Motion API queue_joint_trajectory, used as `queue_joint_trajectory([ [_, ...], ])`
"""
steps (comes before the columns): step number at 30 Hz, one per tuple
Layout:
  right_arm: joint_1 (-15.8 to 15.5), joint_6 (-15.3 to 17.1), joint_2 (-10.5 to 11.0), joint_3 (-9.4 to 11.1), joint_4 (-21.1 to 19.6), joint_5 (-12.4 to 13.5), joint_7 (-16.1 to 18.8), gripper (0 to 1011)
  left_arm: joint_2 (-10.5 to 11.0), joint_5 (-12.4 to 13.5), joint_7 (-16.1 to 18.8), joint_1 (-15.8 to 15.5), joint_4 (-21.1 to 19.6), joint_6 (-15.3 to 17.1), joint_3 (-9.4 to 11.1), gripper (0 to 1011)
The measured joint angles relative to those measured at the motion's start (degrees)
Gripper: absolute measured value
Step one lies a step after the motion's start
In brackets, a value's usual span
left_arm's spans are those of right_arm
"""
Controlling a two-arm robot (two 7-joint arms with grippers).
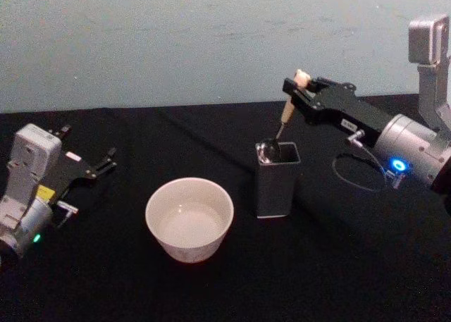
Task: Pick up the stirring spoon with one hand, stir inside the cup, then place it back in its original position.
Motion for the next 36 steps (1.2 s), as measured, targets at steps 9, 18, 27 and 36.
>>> queue_joint_trajectory([
  [9,2.0,-1.4,-1.0,-0.6,-0.4,2.1,0.0,223,0.0,0.0,0.0,0.0,0.0,0.0,0.0,1001],
  [18,4.1,-1.4,-2.2,-3.6,0.7,3.7,0.6,223,0.0,0.0,0.0,0.0,0.0,0.0,0.0,1001],
  [27,5.0,-1.9,-2.2,-8.0,2.3,3.3,2.0,223,0.0,0.0,0.0,0.0,0.0,0.0,0.0,1001],
  [36,5.2,-3.3,-2.0,-12.1,4.0,1.2,4.1,223,0.0,0.0,0.0,0.0,0.0,0.0,0.0,1002],
])
